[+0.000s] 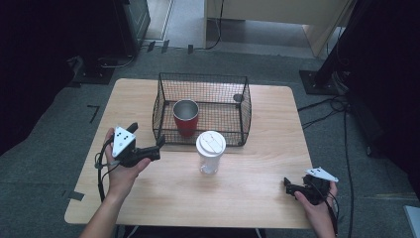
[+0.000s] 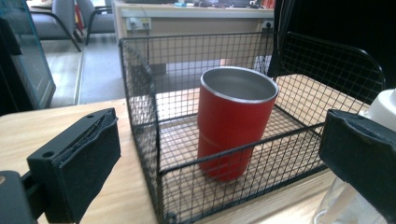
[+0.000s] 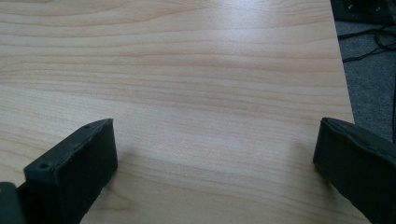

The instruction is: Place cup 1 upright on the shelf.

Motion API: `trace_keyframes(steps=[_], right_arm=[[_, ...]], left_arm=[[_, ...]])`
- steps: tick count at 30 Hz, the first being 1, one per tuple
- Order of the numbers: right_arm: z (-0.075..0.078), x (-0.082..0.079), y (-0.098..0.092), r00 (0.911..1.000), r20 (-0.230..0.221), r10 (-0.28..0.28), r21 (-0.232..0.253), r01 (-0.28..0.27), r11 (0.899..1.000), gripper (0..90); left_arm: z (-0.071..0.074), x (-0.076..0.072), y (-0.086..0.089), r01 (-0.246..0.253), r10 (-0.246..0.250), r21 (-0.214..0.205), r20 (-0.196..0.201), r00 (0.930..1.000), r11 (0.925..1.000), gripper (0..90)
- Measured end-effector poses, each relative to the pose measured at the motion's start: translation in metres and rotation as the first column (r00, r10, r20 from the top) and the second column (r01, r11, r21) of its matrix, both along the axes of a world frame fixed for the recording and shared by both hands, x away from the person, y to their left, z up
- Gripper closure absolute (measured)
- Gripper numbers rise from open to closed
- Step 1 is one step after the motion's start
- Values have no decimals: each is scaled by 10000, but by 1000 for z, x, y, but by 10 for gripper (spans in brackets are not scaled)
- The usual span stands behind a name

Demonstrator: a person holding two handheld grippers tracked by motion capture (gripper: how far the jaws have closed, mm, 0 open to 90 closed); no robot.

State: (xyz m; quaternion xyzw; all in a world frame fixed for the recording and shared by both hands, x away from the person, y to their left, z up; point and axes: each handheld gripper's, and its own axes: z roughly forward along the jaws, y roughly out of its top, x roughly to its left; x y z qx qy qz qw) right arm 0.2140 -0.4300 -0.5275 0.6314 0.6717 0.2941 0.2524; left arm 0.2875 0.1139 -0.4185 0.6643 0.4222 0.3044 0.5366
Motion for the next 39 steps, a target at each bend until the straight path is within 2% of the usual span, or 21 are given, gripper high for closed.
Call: trace_keyframes(steps=[7, 17, 19, 21, 24, 27, 34, 37, 38, 39], right_arm=[[0, 0, 0, 10000, 0, -37, -13, 37, 10000, 0], [0, 0, 0, 10000, -4, -26, -41, 26, 10000, 0], [0, 0, 0, 10000, -4, -25, -44, 25, 10000, 0], [0, 0, 0, 10000, -5, -27, -50, 27, 10000, 0], [0, 0, 0, 10000, -6, -29, -49, 28, 10000, 0], [0, 0, 0, 10000, -5, -28, -52, 28, 10000, 0], [0, 0, 0, 10000, -5, -23, -68, 23, 10000, 0], [0, 0, 0, 10000, -7, -77, -38, 77, 10000, 0], [0, 0, 0, 10000, -7, -77, -38, 77, 10000, 0], [0, 0, 0, 10000, -5, -85, -31, 85, 10000, 0]], left_arm=[[-13, -9, 13, -140, 148, 356, -209, 9997, 9993, 0], [-33, -19, 30, -343, 380, 582, -635, 9973, 9977, 0], [-45, -22, 35, -375, 444, 765, -898, 9950, 9964, 0], [-49, -23, 36, -382, 463, 839, -961, 9943, 9957, 0], [-61, -26, 41, -393, 528, 1064, -1274, 9904, 9935, 0], [-64, -27, 44, -449, 603, 1145, -1349, 9890, 9924, 0], [-76, -32, 60, -627, 889, 1492, -1755, 9805, 9868, 0], [-82, -33, 74, -943, 1296, 1699, -2108, 9689, 9809, 0], [-82, -33, 74, -943, 1296, 1699, -2108, 9689, 9809, 0], [-84, -32, 78, -1102, 1489, 1724, -2310, 9615, 9788, 0]])
